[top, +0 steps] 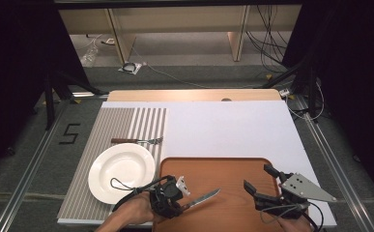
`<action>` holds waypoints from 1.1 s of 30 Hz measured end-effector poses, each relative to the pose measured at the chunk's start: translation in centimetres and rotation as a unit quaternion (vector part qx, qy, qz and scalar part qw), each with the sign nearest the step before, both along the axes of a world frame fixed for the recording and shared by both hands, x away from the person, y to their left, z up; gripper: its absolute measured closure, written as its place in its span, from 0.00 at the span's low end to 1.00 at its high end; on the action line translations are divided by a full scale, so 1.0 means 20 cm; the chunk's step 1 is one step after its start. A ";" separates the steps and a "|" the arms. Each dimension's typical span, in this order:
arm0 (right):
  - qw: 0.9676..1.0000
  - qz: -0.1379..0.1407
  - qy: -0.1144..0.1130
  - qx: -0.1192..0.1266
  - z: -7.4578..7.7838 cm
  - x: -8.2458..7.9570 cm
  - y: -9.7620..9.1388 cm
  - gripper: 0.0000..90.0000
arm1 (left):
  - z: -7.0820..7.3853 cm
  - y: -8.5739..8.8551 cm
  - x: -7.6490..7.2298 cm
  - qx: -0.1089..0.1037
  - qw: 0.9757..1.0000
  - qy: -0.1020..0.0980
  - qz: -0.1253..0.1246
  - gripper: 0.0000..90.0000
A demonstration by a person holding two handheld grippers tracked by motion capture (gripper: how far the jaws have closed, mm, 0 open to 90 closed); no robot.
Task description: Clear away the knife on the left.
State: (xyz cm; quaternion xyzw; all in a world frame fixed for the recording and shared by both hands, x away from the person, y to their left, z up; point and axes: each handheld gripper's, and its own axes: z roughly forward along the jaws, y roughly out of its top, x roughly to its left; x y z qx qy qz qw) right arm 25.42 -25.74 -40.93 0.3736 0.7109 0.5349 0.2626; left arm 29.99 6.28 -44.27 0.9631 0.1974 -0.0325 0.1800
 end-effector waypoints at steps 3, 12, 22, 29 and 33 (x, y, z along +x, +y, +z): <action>1.000 0.001 -0.001 0.001 0.00 0.00 0.00 0.21 | -0.01 -0.01 -0.01 0.005 1.000 0.005 -0.004 0.85; 1.000 0.001 0.002 -0.002 0.00 0.00 0.00 0.21 | -0.04 -0.02 -0.02 0.022 1.000 0.016 -0.012 0.85; 1.000 0.002 0.002 -0.001 0.00 0.00 0.00 0.21 | -0.05 -0.04 -0.03 0.021 0.999 0.019 -0.014 0.83; 1.000 0.002 0.002 0.001 0.00 0.00 0.00 0.21 | 0.01 -0.05 -0.05 -0.006 1.000 -0.001 -0.003 0.48; 1.000 0.003 0.001 0.001 0.00 0.00 0.00 0.21 | 0.03 -0.06 -0.06 -0.018 1.000 -0.016 -0.006 0.47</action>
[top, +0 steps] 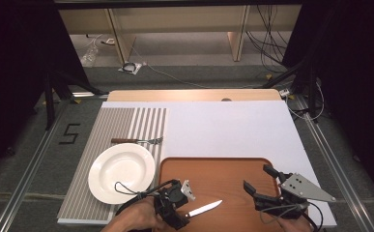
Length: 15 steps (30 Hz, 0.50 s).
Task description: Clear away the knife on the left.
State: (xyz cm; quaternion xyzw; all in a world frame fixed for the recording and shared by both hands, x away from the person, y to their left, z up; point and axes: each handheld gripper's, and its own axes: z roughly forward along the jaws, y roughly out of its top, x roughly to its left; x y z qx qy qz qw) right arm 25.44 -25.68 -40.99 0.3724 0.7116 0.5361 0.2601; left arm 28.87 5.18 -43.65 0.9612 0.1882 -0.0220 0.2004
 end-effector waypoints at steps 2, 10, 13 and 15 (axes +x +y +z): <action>1.000 0.000 0.001 0.000 0.00 0.00 0.00 0.21 | 0.00 0.00 -0.01 -0.009 1.000 -0.007 -0.001 0.51; 1.000 0.000 0.000 -0.002 0.00 0.00 0.00 0.21 | 0.00 -0.03 -0.04 -0.045 0.998 -0.033 -0.025 0.88; 1.000 0.000 0.000 -0.002 0.00 0.00 0.00 0.21 | -0.03 -0.04 -0.05 -0.047 0.997 -0.034 -0.041 0.96; 1.000 0.001 0.000 -0.002 0.00 0.00 0.00 0.21 | -0.05 -0.06 -0.06 -0.043 0.997 -0.036 -0.046 0.98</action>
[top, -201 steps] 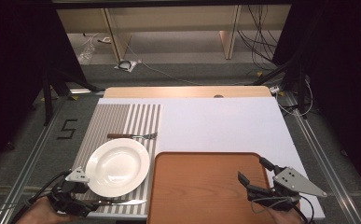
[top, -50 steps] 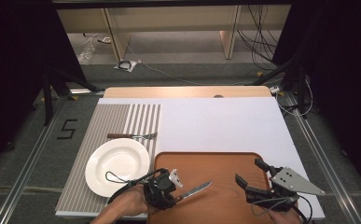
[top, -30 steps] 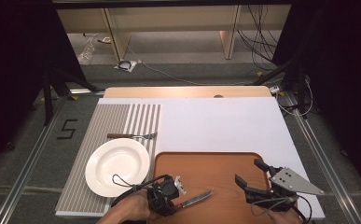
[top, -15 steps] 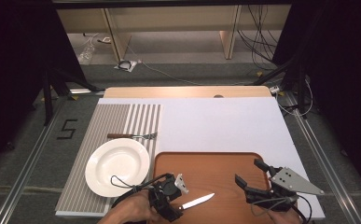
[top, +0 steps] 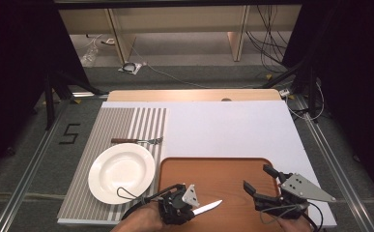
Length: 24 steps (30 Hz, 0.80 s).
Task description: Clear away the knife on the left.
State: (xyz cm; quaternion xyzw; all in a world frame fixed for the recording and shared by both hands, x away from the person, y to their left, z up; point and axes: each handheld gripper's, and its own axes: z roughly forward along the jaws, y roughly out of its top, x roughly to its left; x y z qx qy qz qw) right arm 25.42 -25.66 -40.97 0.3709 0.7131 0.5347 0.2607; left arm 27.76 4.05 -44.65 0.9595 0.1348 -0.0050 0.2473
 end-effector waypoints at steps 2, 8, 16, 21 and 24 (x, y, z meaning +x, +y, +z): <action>1.000 0.001 -0.002 0.000 0.00 0.00 0.00 0.21 | -0.02 -0.01 0.00 0.000 1.000 0.002 -0.001 0.99; 1.000 0.002 -0.001 -0.001 0.00 0.00 0.00 0.21 | -0.06 -0.03 0.00 0.005 1.000 0.000 -0.005 0.99; 1.000 0.001 0.000 -0.002 0.00 0.00 0.00 0.21 | -0.08 -0.01 0.02 0.023 1.000 -0.008 0.010 0.99; 1.000 0.002 -0.001 -0.001 0.00 0.00 0.00 0.21 | -0.08 0.00 0.05 0.032 0.999 -0.011 0.019 0.99; 1.000 0.001 -0.001 -0.003 0.00 0.00 0.00 0.21 | -0.08 0.02 0.06 0.033 0.999 -0.013 0.027 0.99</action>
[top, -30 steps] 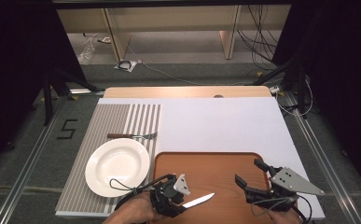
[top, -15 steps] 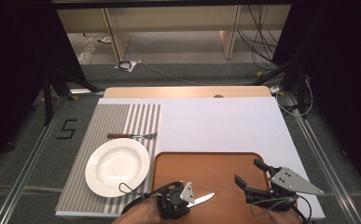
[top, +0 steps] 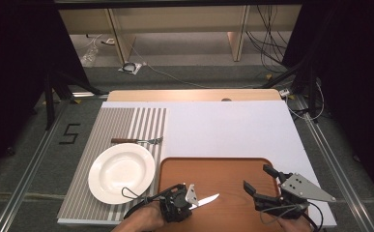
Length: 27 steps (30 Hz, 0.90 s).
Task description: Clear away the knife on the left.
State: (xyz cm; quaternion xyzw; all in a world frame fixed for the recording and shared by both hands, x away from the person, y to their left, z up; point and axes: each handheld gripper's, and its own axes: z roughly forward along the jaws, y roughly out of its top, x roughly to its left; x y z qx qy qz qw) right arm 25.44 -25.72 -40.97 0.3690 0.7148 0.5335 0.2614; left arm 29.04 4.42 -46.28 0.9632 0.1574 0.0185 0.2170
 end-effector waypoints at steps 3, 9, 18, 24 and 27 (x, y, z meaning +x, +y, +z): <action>1.000 0.001 -0.002 0.000 0.00 0.00 0.00 0.21 | 0.00 0.01 0.02 0.001 1.000 -0.003 0.007 0.99; 1.000 0.002 -0.001 0.000 0.00 0.00 0.00 0.21 | 0.00 0.04 0.04 0.007 1.000 -0.007 0.020 0.99; 1.000 0.003 0.001 0.000 0.00 0.00 0.00 0.21 | 0.00 0.09 0.09 0.016 0.999 -0.008 0.041 0.99; 1.000 0.005 0.003 0.001 -0.01 0.01 0.01 0.21 | 0.01 0.13 0.13 0.016 0.998 -0.014 0.062 0.99; 1.000 0.006 0.004 0.001 -0.01 0.01 0.01 0.21 | 0.00 0.15 0.15 0.021 0.997 -0.022 0.071 0.99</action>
